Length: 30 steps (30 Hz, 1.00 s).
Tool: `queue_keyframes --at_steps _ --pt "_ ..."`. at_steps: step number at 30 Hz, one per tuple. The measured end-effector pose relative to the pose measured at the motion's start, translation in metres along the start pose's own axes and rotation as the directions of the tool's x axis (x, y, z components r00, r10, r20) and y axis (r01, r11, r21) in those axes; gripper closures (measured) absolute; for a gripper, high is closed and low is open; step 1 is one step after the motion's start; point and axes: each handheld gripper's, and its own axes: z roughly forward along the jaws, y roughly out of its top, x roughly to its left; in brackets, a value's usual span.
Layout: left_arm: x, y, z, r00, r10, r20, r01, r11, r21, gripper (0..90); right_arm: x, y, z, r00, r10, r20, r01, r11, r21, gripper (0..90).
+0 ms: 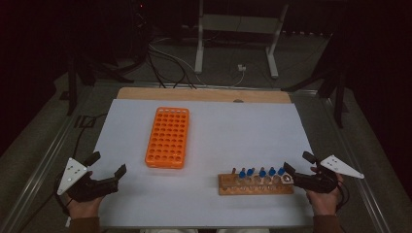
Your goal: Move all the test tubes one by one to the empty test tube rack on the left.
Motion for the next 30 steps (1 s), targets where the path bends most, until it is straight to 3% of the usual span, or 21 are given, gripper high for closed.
queue_keyframes --at_steps 7,11,14,18,24,30 --pt "0.000 -0.002 0.001 1.0000 -0.002 -0.005 0.002 1.0000 0.005 1.7 0.001 0.004 -0.003 1.0000 -0.005 -0.007 0.005 1.000 -0.011 4.6" --pt "0.001 -0.002 0.000 0.9997 -0.025 0.003 0.025 0.9997 -0.005 1.7 0.003 0.008 -0.007 0.9999 -0.009 -0.006 0.009 1.000 -0.024 4.8" --pt "0.002 -0.003 -0.001 0.9993 -0.037 0.002 0.037 0.9993 -0.003 1.7 0.007 0.015 -0.014 0.9995 -0.001 -0.030 0.000 0.999 -0.037 9.7" --pt "0.001 -0.003 -0.001 0.9991 -0.042 0.000 0.042 0.9991 -0.003 1.7 0.014 0.021 -0.020 0.9957 -0.033 -0.086 0.030 0.999 -0.040 15.7" --pt "0.001 -0.004 -0.001 0.9987 -0.052 0.000 0.052 0.9987 0.003 1.7 0.027 0.020 -0.017 0.9837 -0.083 -0.160 0.083 0.997 -0.004 26.4" --pt "0.001 -0.005 0.001 0.9987 -0.051 0.004 0.051 0.9986 0.008 1.7 0.032 0.014 -0.014 0.9776 -0.089 -0.190 0.095 0.995 0.020 41.8"
